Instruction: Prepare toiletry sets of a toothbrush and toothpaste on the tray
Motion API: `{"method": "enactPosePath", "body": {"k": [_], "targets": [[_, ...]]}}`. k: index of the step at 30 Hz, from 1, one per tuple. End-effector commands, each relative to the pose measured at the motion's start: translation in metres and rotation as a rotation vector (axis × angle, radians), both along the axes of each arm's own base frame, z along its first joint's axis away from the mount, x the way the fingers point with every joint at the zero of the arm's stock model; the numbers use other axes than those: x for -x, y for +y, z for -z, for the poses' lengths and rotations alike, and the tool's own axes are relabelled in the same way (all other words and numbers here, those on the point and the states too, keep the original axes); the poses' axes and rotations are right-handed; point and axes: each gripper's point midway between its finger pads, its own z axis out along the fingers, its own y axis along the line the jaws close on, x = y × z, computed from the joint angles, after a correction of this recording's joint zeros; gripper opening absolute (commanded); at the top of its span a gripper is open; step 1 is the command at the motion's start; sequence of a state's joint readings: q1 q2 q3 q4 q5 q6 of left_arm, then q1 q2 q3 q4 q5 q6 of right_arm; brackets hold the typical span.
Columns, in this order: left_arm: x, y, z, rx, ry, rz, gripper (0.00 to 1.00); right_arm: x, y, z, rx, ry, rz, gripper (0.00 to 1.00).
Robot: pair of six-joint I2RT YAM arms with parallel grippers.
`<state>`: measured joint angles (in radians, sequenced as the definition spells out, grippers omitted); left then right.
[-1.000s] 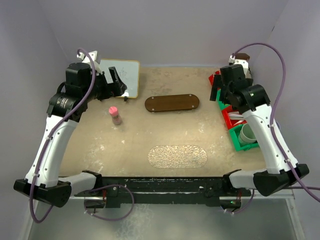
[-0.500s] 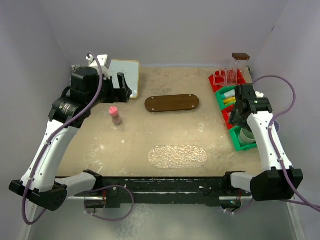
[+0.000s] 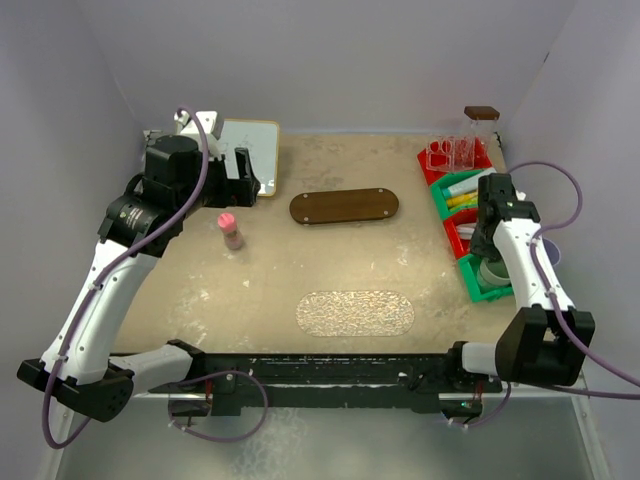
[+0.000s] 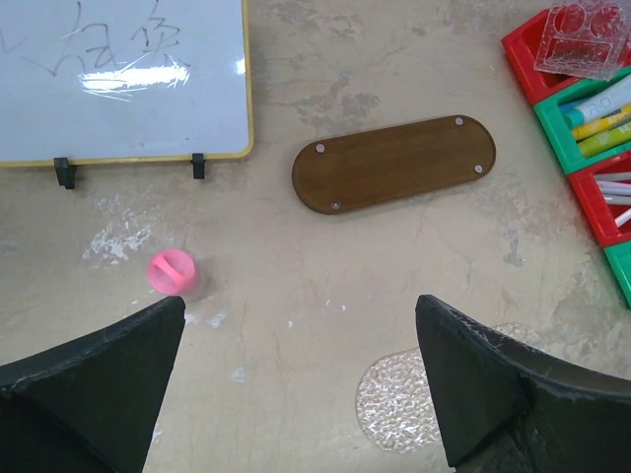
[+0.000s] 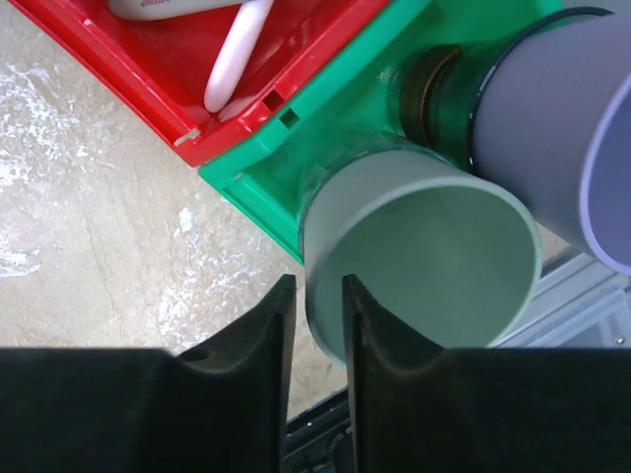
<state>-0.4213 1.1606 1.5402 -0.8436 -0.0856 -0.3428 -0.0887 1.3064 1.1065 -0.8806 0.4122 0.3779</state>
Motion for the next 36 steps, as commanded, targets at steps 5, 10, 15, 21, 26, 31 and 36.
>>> {"method": "enactPosePath", "body": {"k": [5,10,15,21,26,31,36], "targets": [[0.002,0.005,-0.014,-0.013,-0.05,-0.006,0.97,-0.009,-0.001,-0.006,0.005,-0.033,-0.045,0.14],[0.001,0.002,-0.015,-0.005,-0.048,0.003,0.97,-0.003,-0.003,-0.01,0.021,-0.042,-0.05,0.05],[0.002,-0.001,-0.015,0.009,-0.043,0.012,0.97,0.002,-0.008,-0.025,0.055,-0.051,-0.049,0.0],[0.002,0.001,-0.014,0.011,-0.039,0.0,0.97,0.009,-0.016,-0.066,0.109,-0.105,-0.039,0.0],[0.001,-0.001,-0.013,0.018,-0.03,-0.004,0.97,0.011,-0.015,-0.105,0.119,-0.176,-0.056,0.0],[0.002,0.0,-0.013,0.024,-0.023,-0.009,0.97,0.0,0.002,-0.142,0.067,-0.274,-0.162,0.0],[0.001,0.001,-0.013,0.025,-0.014,-0.021,0.97,-0.043,0.048,-0.171,0.047,-0.344,-0.349,0.0]]}}
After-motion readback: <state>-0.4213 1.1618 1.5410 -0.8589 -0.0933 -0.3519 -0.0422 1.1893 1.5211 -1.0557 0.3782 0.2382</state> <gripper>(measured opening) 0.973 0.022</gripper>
